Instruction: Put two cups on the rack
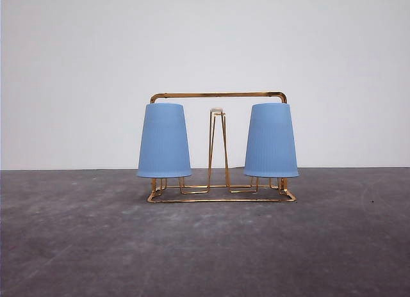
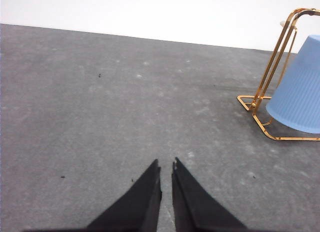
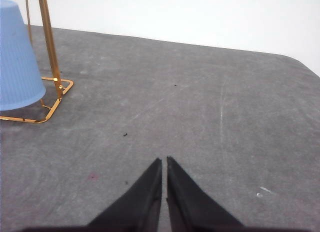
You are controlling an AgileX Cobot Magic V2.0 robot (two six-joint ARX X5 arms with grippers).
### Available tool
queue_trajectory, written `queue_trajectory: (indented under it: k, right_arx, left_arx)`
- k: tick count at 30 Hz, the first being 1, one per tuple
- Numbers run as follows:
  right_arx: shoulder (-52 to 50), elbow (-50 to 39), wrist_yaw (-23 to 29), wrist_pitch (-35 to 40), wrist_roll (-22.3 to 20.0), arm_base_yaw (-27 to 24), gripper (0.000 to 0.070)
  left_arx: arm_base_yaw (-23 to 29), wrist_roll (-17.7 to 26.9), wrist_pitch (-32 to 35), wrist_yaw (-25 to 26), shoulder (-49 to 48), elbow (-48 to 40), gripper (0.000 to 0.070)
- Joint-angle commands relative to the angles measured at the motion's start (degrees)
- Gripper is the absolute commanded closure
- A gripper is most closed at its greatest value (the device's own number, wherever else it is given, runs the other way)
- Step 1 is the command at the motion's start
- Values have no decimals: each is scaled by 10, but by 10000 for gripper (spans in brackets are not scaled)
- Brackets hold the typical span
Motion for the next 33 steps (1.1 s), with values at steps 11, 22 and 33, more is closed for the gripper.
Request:
queue_trajectory:
  k: [11,22,33]
  right_arx:
    - [0,-2,0,7,4,0,685]
    - [0,-2,0,7,4,0,685]
    - [0,-2,0,7,4,0,685]
  left_arx:
    - [0,1,-3,-1,-1,-8,675]
    - [0,1,-3,-1,-1,-8,675]
    - [0,1,-3,-1,-1,-8,675]
